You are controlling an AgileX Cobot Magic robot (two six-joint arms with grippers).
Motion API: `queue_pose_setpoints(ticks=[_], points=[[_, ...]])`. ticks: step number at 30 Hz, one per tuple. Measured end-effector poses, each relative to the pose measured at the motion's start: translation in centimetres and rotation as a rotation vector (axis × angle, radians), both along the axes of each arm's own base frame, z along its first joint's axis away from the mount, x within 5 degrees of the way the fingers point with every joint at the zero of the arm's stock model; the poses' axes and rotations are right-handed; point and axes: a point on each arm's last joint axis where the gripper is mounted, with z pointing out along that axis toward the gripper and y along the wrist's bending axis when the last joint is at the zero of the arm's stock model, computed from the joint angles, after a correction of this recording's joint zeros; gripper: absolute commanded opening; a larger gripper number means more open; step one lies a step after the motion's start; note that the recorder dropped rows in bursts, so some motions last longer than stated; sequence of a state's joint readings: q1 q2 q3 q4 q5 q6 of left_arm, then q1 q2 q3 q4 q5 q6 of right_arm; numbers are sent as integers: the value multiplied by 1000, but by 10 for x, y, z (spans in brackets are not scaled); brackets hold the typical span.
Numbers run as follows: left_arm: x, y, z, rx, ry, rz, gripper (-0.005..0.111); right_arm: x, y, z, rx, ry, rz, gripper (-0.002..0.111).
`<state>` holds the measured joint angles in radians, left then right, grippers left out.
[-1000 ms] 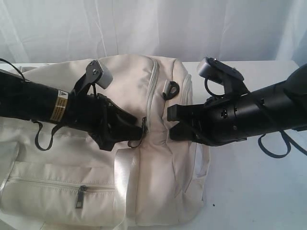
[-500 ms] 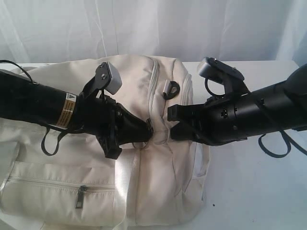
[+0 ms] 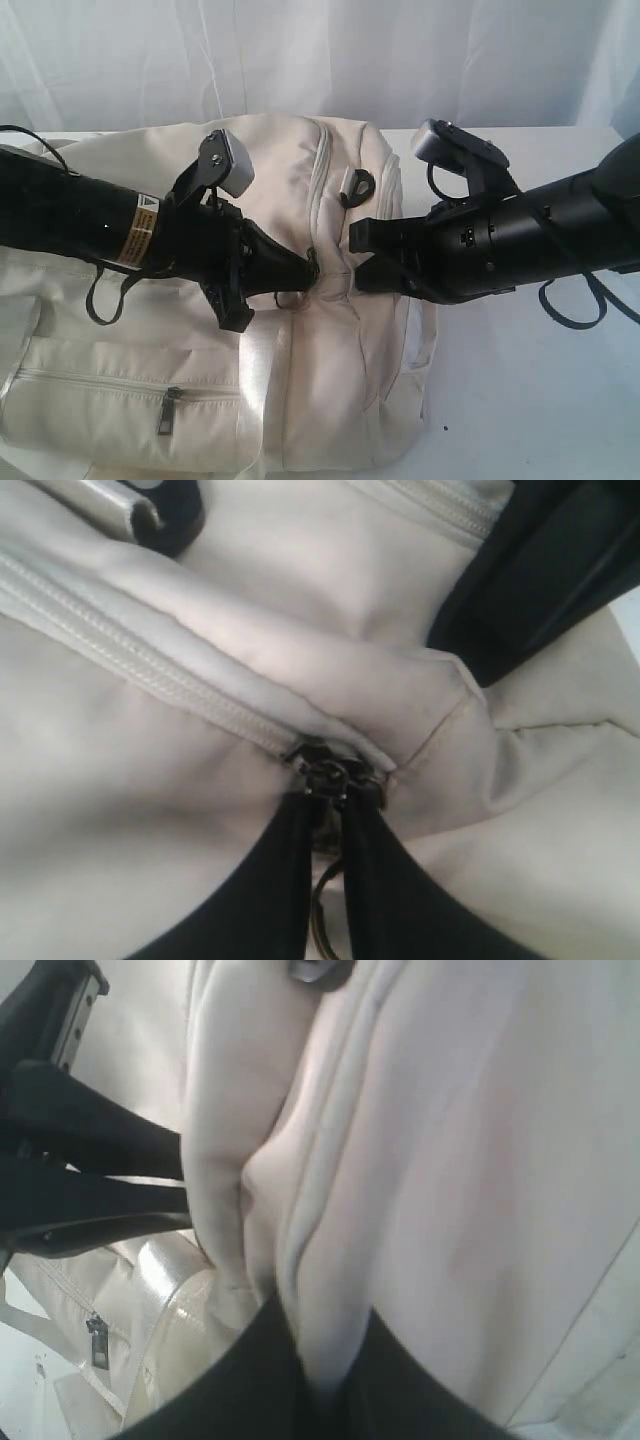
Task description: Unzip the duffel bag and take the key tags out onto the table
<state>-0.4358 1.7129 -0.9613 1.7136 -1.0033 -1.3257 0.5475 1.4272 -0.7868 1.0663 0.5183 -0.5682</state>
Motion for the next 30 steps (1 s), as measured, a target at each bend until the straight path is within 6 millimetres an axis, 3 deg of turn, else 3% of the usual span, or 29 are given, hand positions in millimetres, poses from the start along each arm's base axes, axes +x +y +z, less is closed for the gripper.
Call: queue_pose_setpoints(ticks=[11, 20, 25, 27, 30], points=[[6, 4, 5, 63, -77, 88, 5, 0, 0, 0, -1, -2, -3, 0], [20, 3, 60, -2, -242, 161, 5, 0, 0, 0, -1, -2, -3, 0], [25, 2, 69, -36, -187, 216, 5, 0, 0, 0, -1, -2, -3, 0], [23, 10, 59, -32, -138, 213, 13, 0, 0, 0, -1, -2, -3, 0], [17, 25, 41, -19, -63, 206, 46, 0, 0, 0, -1, -3, -2, 0]])
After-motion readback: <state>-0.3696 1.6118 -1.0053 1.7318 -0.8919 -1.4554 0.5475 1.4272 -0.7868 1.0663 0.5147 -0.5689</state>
